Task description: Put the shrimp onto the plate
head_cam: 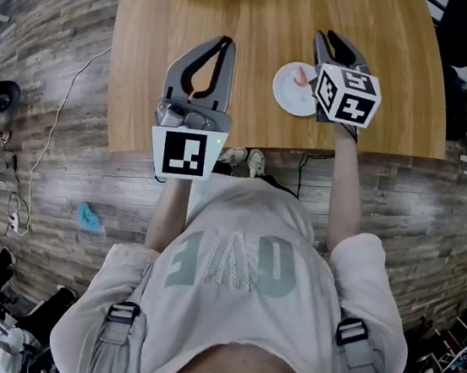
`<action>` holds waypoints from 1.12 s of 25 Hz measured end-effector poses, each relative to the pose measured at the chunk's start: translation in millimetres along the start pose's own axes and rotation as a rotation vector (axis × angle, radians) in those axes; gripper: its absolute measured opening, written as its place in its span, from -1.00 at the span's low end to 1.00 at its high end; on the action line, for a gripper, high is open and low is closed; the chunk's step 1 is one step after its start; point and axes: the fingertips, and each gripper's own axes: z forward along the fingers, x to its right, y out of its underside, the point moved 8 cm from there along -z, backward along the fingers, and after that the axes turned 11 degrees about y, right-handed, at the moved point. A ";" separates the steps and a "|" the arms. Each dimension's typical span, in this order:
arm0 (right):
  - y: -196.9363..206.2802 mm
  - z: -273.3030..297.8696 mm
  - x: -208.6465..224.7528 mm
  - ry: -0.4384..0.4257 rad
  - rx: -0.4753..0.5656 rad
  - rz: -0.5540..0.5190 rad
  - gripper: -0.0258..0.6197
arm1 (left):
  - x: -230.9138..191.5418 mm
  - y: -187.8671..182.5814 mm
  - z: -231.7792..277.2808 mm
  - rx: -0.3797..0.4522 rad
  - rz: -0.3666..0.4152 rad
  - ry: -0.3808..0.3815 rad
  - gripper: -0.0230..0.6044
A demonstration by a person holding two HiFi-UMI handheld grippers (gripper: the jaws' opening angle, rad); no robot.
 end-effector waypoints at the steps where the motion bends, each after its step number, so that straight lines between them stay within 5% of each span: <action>1: -13.8 -11.0 1.0 0.002 0.053 0.021 -0.63 | 0.8 -2.0 2.5 0.006 0.007 0.012 -0.90; 7: -71.8 -85.5 11.6 0.035 0.366 0.136 -0.64 | 3.2 -17.7 17.6 0.047 0.014 0.073 -0.90; 12: -79.6 -130.5 16.0 0.139 0.493 0.141 -0.86 | 6.0 -34.3 28.8 0.103 0.012 0.114 -0.90; 20: -64.5 -188.9 2.0 0.297 0.539 0.020 -0.86 | 14.2 -54.8 39.4 0.183 0.018 0.176 -0.89; 28: -59.0 -199.7 -2.4 0.322 0.519 0.012 -0.86 | 21.2 -62.9 43.0 0.217 0.022 0.209 -0.90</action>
